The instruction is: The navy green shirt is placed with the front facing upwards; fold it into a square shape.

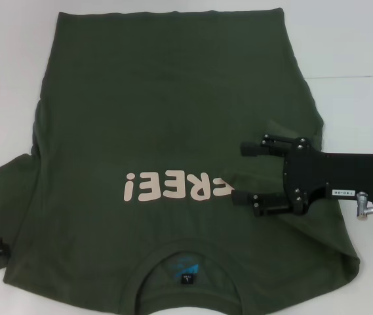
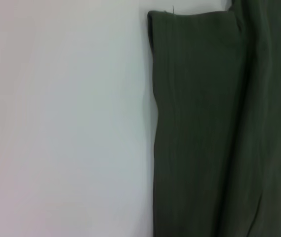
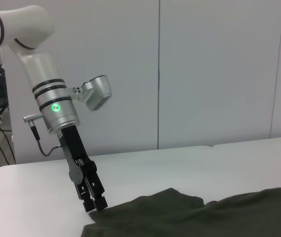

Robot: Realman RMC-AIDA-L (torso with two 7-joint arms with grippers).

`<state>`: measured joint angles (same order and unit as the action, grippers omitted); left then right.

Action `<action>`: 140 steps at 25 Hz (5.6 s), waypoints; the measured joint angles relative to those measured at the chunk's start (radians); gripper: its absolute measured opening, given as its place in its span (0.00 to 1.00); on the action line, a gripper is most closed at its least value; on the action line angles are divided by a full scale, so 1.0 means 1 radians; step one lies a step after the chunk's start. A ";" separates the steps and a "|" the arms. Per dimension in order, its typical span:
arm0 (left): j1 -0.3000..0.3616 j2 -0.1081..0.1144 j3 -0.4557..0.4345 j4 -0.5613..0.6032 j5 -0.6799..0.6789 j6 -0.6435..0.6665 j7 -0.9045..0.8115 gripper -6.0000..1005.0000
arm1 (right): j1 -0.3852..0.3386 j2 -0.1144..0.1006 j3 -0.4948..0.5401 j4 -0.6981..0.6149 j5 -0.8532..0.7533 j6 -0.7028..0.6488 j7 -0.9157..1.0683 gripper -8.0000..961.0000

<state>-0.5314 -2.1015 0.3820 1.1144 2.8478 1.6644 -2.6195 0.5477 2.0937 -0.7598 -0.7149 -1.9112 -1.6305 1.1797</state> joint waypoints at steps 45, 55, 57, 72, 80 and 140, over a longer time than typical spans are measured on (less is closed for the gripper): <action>-0.009 0.003 0.003 -0.018 0.007 -0.024 0.001 0.85 | 0.009 0.000 0.001 0.005 0.000 0.010 0.000 0.95; -0.014 0.003 0.012 -0.036 0.007 -0.034 0.001 0.85 | 0.010 0.000 -0.001 0.005 0.000 0.011 0.000 0.95; -0.017 0.003 0.012 -0.043 0.007 -0.039 0.001 0.85 | 0.009 0.000 -0.001 0.005 0.000 0.011 0.000 0.95; -0.047 0.004 0.015 -0.081 -0.001 -0.061 0.005 0.85 | 0.002 0.000 -0.001 0.005 0.000 0.011 0.003 0.95; -0.066 0.013 0.015 -0.120 -0.002 -0.085 0.013 0.85 | 0.000 0.000 -0.001 0.005 0.000 0.009 0.006 0.95; -0.029 -0.003 0.160 -0.031 -0.002 -0.128 0.042 0.07 | 0.006 0.002 -0.001 0.010 0.002 0.003 0.009 0.95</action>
<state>-0.5608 -2.1050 0.5419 1.0831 2.8460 1.5367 -2.5779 0.5542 2.0954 -0.7608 -0.7047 -1.9094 -1.6276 1.1888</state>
